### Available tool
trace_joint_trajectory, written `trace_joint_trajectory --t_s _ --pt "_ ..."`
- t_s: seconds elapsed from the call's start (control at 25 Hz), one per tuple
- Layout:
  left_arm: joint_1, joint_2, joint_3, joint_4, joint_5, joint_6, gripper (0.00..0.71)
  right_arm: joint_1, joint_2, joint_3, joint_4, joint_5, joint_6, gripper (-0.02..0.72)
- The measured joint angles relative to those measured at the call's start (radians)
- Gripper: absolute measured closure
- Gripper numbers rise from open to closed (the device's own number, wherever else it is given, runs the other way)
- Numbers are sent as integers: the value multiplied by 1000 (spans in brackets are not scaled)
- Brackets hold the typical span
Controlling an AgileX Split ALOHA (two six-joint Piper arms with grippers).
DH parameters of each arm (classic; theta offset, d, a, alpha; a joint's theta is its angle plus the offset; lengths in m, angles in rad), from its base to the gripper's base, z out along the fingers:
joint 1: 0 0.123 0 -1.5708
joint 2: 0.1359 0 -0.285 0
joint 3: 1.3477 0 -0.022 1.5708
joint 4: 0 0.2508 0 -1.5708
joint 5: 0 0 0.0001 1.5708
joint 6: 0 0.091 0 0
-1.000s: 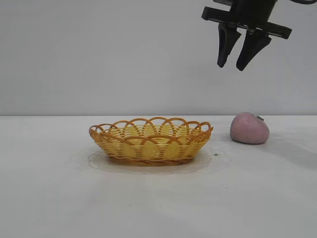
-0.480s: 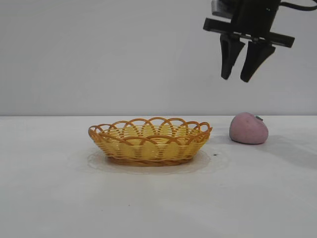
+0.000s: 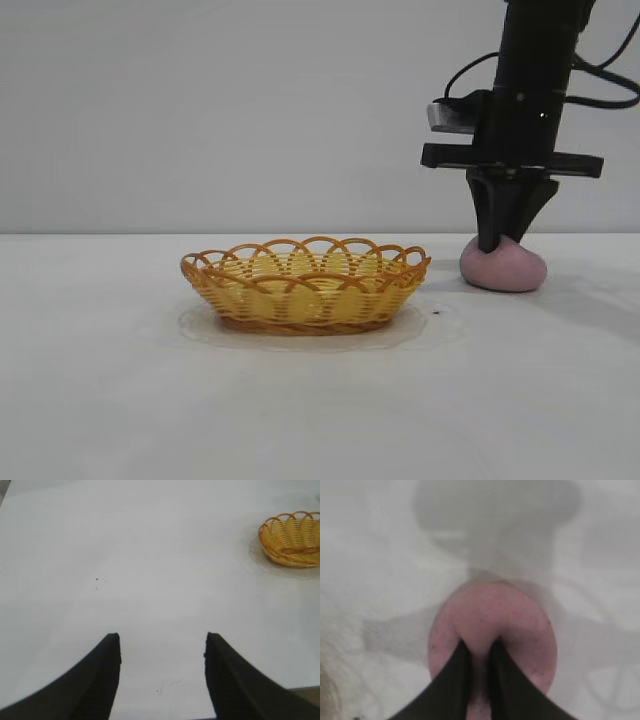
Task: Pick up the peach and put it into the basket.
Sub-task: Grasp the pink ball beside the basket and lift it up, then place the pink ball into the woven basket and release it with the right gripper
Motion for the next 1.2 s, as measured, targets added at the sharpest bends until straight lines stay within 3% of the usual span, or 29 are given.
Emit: trace_joint_trajectory --t_s 0.08,0.16,0.28,0.48,0.52,0.56,0.76,0.8,0.96,1.0,1.12,1.2 --pt "-13 0 0 0 0 0 379 64 -22 -2 77 22 -50 703" --pt "-17 0 0 2 0 0 379 125 -16 15 105 20 -66 703" --pt "-17 0 0 2 0 0 379 197 15 81 84 -24 -36 703" --pt "-17 0 0 2 0 0 379 211 106 137 71 -70 -26 703" --pt "-17 0 0 2 0 0 379 211 109 137 71 -82 -24 650" --pt "-17 0 0 2 0 0 379 211 111 137 71 -94 -24 650" --pt "-17 0 0 2 0 0 379 209 84 137 62 -108 -22 290" --pt "-17 0 0 2 0 0 379 205 71 137 58 -108 -18 251" --pt "-17 0 0 2 0 0 379 134 -16 137 32 -122 27 236" --pt "-17 0 0 2 0 0 379 99 -35 137 11 -126 54 193" --pt "-17 0 0 2 0 0 379 -87 -46 140 -65 -126 135 210" --pt "-17 0 0 2 0 0 379 -211 -28 159 -82 -123 156 210"
